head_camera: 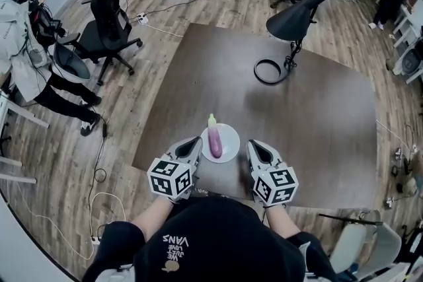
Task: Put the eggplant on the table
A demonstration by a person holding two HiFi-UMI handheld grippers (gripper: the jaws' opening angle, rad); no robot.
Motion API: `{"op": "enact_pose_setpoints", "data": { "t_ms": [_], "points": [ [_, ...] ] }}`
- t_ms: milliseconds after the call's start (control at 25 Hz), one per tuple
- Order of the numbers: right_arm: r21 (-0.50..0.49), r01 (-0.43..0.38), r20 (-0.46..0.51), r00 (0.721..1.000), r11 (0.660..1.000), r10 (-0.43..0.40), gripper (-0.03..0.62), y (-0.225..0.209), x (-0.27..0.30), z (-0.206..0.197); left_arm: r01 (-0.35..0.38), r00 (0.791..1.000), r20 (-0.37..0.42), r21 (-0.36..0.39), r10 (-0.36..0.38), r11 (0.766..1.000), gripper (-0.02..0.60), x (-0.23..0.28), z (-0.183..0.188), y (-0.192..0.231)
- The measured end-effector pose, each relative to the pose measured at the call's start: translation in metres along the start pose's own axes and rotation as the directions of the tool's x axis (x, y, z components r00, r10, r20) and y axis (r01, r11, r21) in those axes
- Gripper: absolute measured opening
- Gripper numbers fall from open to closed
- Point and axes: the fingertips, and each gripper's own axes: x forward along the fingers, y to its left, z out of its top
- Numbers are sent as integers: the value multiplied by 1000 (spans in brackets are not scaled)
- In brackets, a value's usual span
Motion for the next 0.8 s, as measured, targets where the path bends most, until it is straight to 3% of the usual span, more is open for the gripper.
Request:
{"op": "enact_pose_setpoints", "data": {
  "t_ms": [800],
  "points": [
    [-12, -4, -14, 1000, 1000, 4, 17, 2, 3, -2, 13, 1000, 3, -10, -13, 1000, 11, 4, 4, -1]
  ]
}}
